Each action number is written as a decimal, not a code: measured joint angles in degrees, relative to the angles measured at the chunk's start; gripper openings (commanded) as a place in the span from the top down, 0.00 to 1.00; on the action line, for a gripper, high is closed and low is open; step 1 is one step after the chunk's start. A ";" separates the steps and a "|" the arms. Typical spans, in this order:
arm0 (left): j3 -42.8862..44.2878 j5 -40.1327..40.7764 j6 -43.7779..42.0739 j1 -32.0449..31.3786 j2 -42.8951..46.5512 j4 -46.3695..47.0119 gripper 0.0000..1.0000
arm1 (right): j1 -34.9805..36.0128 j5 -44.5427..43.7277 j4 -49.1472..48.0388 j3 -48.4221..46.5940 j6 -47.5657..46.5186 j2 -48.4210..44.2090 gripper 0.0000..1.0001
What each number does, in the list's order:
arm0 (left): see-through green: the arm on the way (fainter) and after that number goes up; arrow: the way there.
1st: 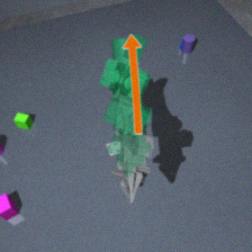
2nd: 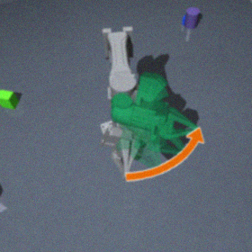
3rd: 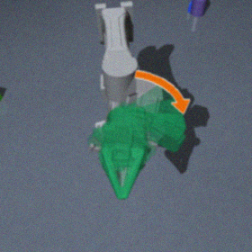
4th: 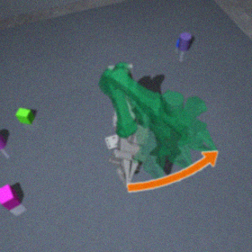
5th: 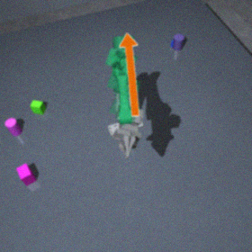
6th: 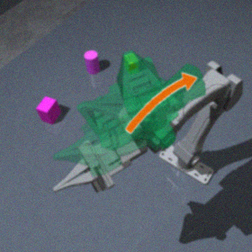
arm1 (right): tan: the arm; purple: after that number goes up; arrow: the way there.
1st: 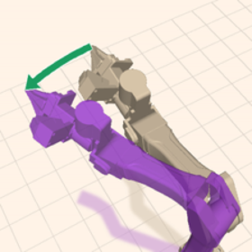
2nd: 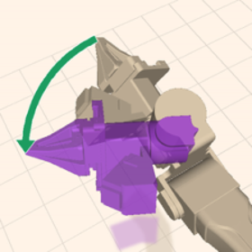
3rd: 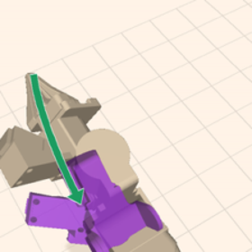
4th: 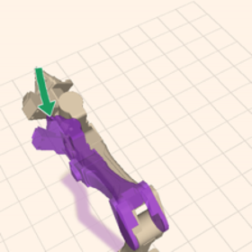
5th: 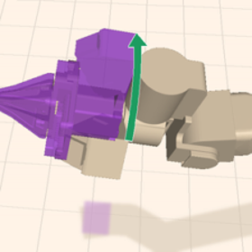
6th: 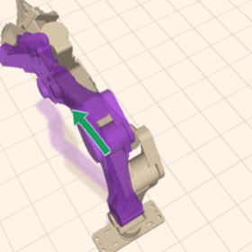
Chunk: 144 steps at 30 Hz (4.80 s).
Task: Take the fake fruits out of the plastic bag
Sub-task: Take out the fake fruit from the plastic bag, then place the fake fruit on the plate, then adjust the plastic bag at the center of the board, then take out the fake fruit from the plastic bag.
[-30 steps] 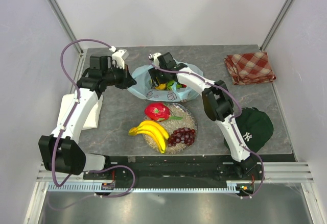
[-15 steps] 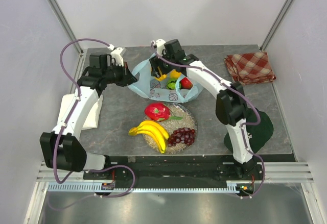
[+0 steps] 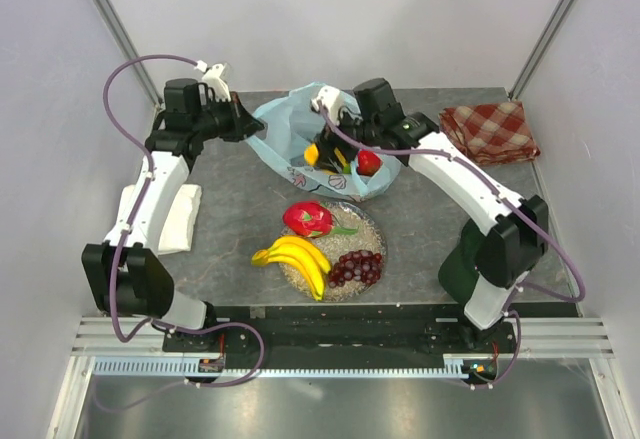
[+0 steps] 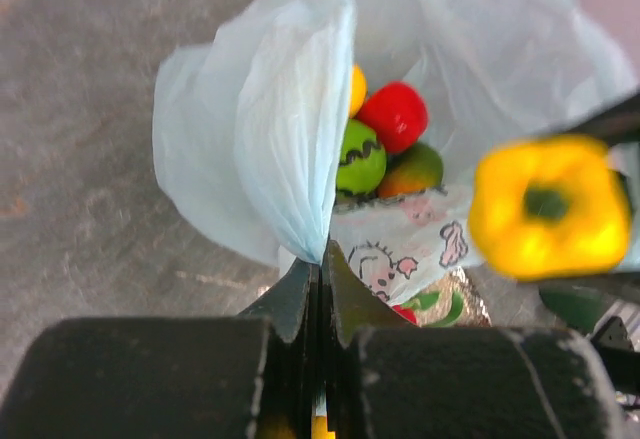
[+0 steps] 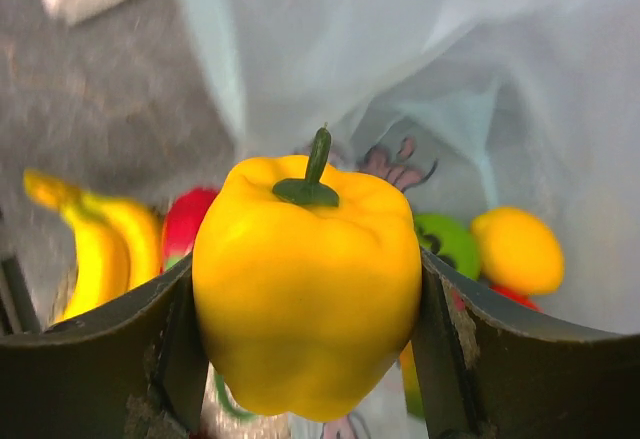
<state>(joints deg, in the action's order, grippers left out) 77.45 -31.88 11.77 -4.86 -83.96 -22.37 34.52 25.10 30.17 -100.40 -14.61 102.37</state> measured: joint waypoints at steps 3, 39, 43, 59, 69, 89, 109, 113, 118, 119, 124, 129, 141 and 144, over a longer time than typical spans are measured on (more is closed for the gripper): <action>2.47 -0.33 0.74 0.00 -0.76 2.01 0.98 | 0.37 3.65 5.20 5.62 -7.39 -4.24 0.76; 2.60 -1.27 0.55 -0.09 0.83 4.57 0.98 | -1.79 -3.52 16.59 16.65 -26.34 6.29 0.78; 2.58 -1.27 0.52 -0.09 0.83 4.57 0.98 | -1.75 -3.13 14.82 14.84 -24.04 8.76 0.73; 2.64 -1.27 0.39 -0.15 -1.42 4.57 0.98 | -1.77 1.29 13.62 14.64 -17.64 11.91 0.20; 2.97 -1.27 0.39 -0.92 -2.03 4.59 0.98 | -1.92 3.02 14.32 13.97 -15.13 12.00 0.02; 5.07 -1.90 0.39 -3.96 -4.04 4.85 0.98 | -3.30 2.19 23.41 -1.29 -18.86 -7.96 0.02; -1.11 -2.75 3.87 -4.46 -2.25 4.74 0.98 | -1.42 1.01 5.75 -24.35 -2.95 32.44 0.89; -2.49 -2.51 4.31 -4.20 -2.10 4.74 0.98 | -1.79 -4.55 5.86 -23.67 -2.60 33.44 0.80; -6.34 -0.55 4.07 -4.20 -0.42 4.07 0.98 | -4.66 -8.57 7.52 -15.87 -5.03 26.49 0.50; -6.93 -0.09 3.78 -4.20 -0.09 3.52 0.98 | -5.46 -9.18 8.68 -13.75 -5.88 24.13 0.40; -8.44 0.35 2.73 -4.20 0.63 1.31 0.98 | -8.02 -13.73 12.24 -3.63 -10.40 11.37 0.35; -8.57 0.39 1.99 -4.20 0.63 1.01 0.98 | -8.02 -16.04 14.16 0.83 -12.92 7.43 0.36; -8.57 0.48 0.11 -4.20 0.22 0.96 0.98 | -9.35 -16.74 14.58 -6.45 -11.13 18.18 0.09; -8.57 0.39 -0.13 -4.20 0.22 0.96 0.98 | -9.57 -17.66 13.94 -9.29 -9.25 20.87 0.06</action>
<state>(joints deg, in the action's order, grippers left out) 68.88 -31.48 11.64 -9.06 -83.74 -21.41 24.95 7.44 44.12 -109.69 -23.86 123.24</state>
